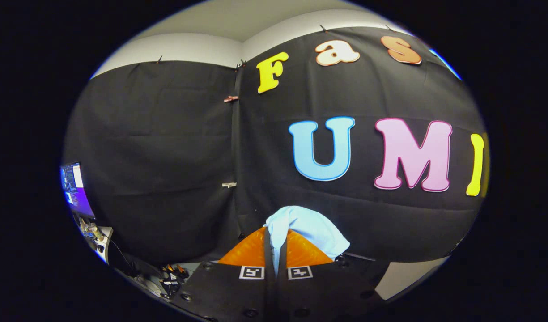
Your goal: Put the clothes into the washing machine and then close the washing machine lid.
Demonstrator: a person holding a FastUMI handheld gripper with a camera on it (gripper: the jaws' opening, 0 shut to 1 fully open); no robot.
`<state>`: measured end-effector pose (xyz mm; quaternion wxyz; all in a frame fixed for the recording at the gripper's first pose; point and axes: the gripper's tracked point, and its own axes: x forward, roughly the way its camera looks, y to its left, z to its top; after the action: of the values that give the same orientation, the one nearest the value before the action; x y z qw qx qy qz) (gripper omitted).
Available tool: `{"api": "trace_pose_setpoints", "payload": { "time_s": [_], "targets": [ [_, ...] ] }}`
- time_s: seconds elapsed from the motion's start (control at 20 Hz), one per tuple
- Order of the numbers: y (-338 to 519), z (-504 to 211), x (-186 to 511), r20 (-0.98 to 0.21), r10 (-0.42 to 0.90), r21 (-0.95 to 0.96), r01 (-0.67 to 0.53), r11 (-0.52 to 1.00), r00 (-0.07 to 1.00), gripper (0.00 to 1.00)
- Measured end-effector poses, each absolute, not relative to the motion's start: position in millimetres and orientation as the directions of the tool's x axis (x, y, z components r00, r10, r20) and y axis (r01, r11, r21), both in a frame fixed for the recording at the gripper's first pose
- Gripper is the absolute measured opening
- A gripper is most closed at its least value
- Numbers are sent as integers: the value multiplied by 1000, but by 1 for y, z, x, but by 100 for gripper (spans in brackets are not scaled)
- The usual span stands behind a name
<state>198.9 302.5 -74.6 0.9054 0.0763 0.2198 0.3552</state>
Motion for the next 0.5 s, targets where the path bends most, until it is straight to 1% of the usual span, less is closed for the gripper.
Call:
{"api": "trace_pose_setpoints", "payload": {
  "time_s": [0.2,0.35,0.5],
  "targets": [
    [323,-129,200,-388,713,310,-646,698,584,5],
    [329,-174,208,-406,713,302,-653,695,571,5],
    [337,-220,209,-471,712,330,-644,690,521,5]
  ]
}}
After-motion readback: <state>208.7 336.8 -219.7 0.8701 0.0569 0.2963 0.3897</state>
